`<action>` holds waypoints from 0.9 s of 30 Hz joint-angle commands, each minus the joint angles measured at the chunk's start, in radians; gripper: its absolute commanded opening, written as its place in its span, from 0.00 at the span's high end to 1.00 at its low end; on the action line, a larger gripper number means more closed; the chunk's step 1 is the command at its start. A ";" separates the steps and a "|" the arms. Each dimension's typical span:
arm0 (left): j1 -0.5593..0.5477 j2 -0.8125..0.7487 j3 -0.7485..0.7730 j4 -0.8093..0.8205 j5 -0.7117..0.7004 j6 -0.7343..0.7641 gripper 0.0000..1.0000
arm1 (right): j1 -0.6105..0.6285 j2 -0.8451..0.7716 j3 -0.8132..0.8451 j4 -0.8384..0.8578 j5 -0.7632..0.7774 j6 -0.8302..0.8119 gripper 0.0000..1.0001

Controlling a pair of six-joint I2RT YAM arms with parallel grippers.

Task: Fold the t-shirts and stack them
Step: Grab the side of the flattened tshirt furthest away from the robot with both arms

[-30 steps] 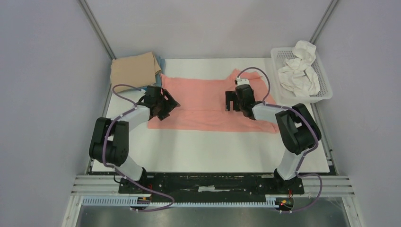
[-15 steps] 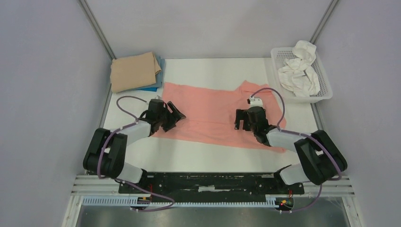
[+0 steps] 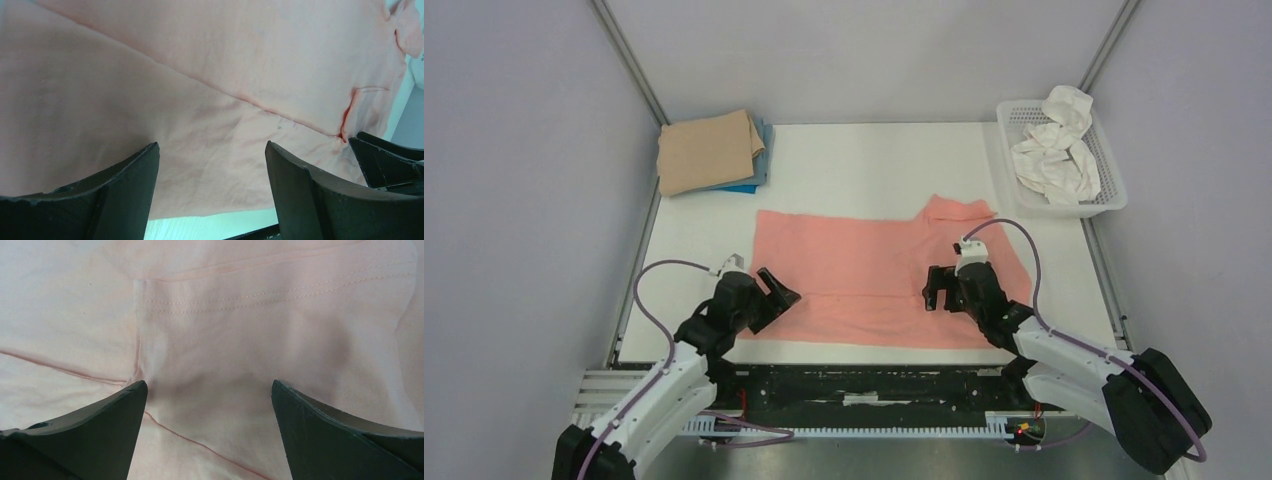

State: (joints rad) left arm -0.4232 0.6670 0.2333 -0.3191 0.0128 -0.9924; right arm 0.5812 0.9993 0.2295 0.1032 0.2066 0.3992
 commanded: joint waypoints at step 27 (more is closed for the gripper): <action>0.358 1.118 1.007 -0.022 -0.064 0.339 0.14 | -0.042 0.086 0.326 -0.040 0.259 -0.187 0.02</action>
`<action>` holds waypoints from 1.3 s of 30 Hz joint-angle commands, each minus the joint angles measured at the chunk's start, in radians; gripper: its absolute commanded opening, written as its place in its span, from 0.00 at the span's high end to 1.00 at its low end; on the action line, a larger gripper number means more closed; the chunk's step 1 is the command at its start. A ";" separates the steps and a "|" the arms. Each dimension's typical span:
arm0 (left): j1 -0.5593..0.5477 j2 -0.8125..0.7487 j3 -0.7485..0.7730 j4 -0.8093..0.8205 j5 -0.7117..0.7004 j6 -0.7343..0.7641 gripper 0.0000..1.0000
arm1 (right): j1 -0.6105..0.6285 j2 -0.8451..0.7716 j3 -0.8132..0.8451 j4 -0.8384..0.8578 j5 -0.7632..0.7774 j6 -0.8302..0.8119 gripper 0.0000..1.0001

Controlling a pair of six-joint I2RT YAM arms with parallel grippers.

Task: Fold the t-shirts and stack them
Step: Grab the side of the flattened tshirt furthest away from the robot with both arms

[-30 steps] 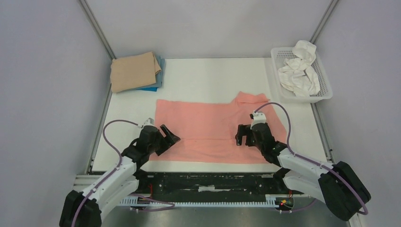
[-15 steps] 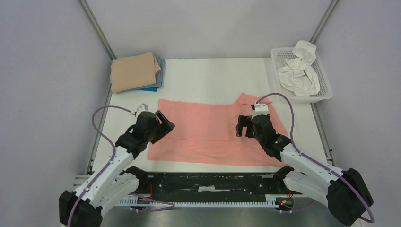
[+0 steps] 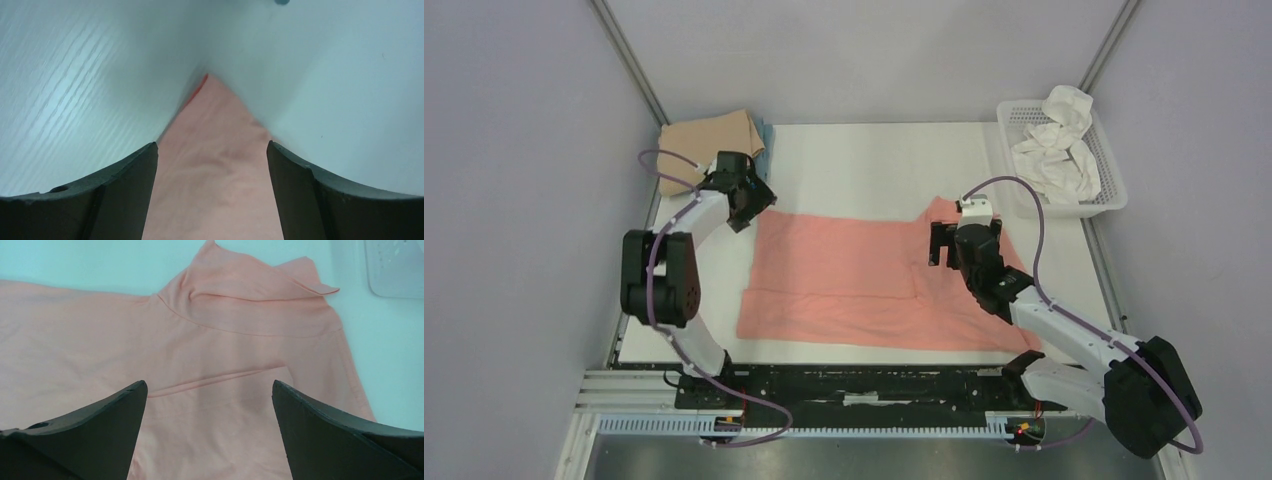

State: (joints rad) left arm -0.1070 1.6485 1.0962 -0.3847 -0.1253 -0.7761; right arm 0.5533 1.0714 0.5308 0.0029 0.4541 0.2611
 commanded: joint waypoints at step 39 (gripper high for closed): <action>0.045 0.185 0.045 0.073 0.100 0.174 0.98 | -0.237 0.513 0.429 -0.102 -0.114 0.074 0.02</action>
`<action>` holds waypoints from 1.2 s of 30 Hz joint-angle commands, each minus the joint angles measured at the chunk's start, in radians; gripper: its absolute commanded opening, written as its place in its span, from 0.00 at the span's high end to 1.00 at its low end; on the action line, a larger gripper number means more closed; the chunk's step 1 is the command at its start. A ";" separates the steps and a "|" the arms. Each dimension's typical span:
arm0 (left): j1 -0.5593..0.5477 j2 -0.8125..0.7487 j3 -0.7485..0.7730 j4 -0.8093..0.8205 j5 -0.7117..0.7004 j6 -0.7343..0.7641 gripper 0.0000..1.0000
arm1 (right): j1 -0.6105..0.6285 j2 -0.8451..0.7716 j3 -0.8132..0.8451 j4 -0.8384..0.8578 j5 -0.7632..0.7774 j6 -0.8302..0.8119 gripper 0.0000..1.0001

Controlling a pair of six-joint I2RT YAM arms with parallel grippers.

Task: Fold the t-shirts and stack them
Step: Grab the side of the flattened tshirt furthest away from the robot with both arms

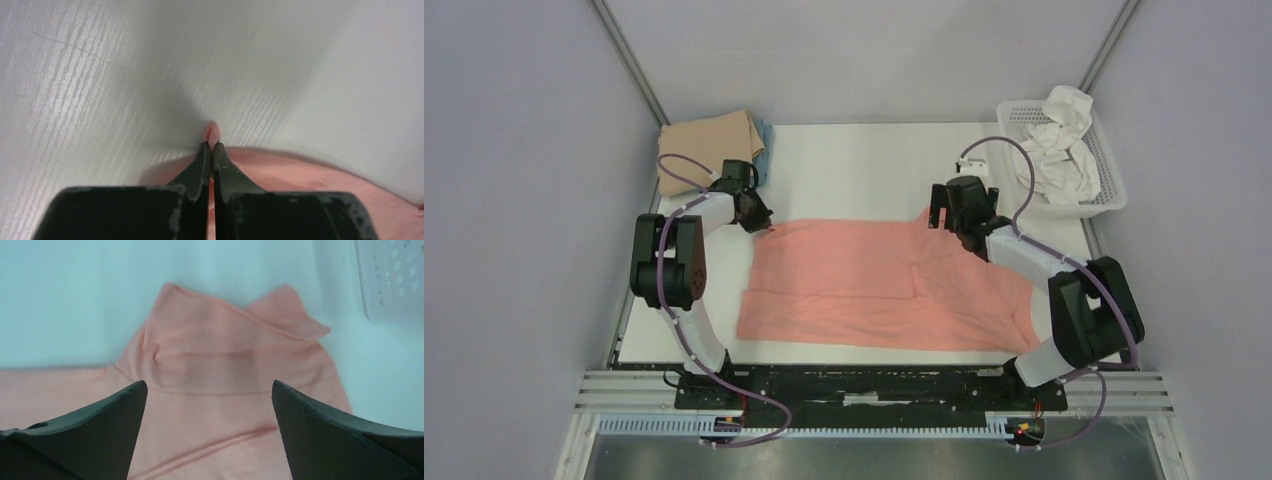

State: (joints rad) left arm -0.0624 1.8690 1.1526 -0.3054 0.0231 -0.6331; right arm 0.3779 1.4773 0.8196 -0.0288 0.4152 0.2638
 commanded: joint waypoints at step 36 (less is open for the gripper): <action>0.001 -0.031 -0.008 0.020 -0.002 0.030 0.98 | -0.262 0.327 0.146 0.127 -0.069 0.417 0.20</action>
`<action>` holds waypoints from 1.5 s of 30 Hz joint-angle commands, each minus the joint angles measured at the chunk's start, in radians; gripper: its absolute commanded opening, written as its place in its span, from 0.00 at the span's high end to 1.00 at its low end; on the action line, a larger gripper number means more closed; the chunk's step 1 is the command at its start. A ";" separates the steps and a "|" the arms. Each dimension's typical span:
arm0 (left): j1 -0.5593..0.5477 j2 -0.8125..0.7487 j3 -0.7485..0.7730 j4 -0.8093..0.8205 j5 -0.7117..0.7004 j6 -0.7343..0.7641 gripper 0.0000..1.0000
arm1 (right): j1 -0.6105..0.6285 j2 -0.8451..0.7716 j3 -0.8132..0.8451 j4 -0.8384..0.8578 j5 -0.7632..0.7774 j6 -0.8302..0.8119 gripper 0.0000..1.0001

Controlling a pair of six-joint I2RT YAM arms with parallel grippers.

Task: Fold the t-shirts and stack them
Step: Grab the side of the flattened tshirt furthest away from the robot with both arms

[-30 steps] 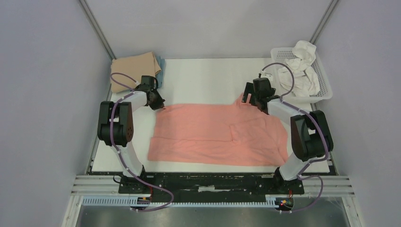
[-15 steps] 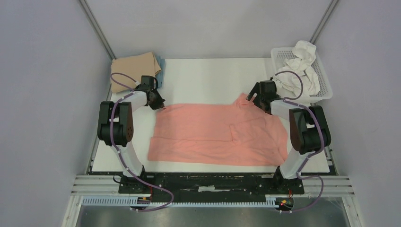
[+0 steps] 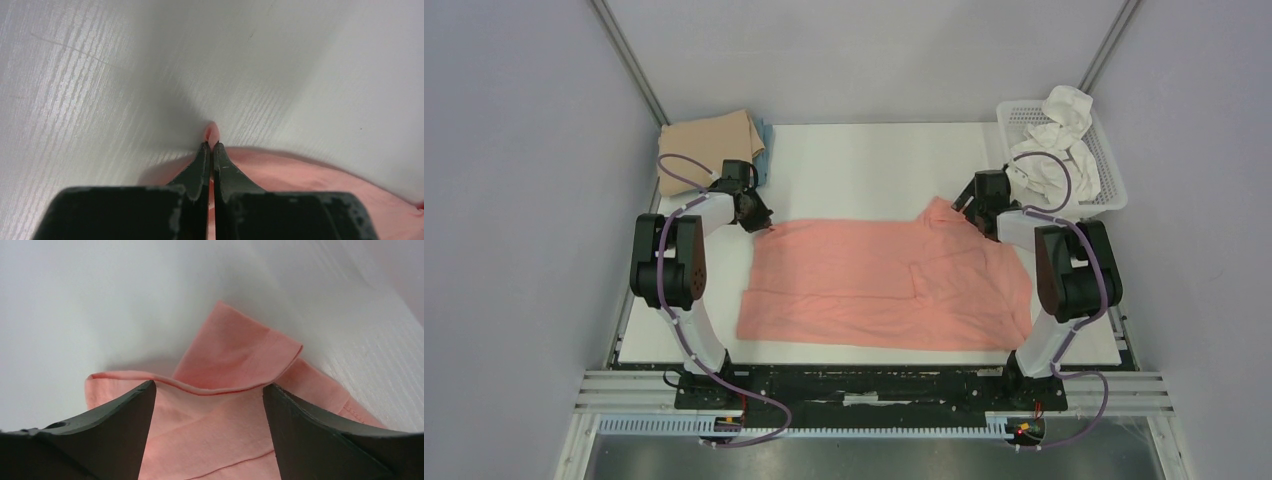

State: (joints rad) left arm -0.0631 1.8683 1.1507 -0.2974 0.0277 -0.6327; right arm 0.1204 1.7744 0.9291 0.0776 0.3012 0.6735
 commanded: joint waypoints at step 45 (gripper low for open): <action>0.000 -0.025 0.115 -0.016 0.008 0.030 0.98 | 0.054 -0.160 0.038 0.149 -0.252 -0.338 1.00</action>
State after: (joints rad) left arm -0.0631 1.9263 1.3216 -0.3386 0.0273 -0.6273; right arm 0.1570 1.7405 1.0267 0.1993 0.0944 0.3634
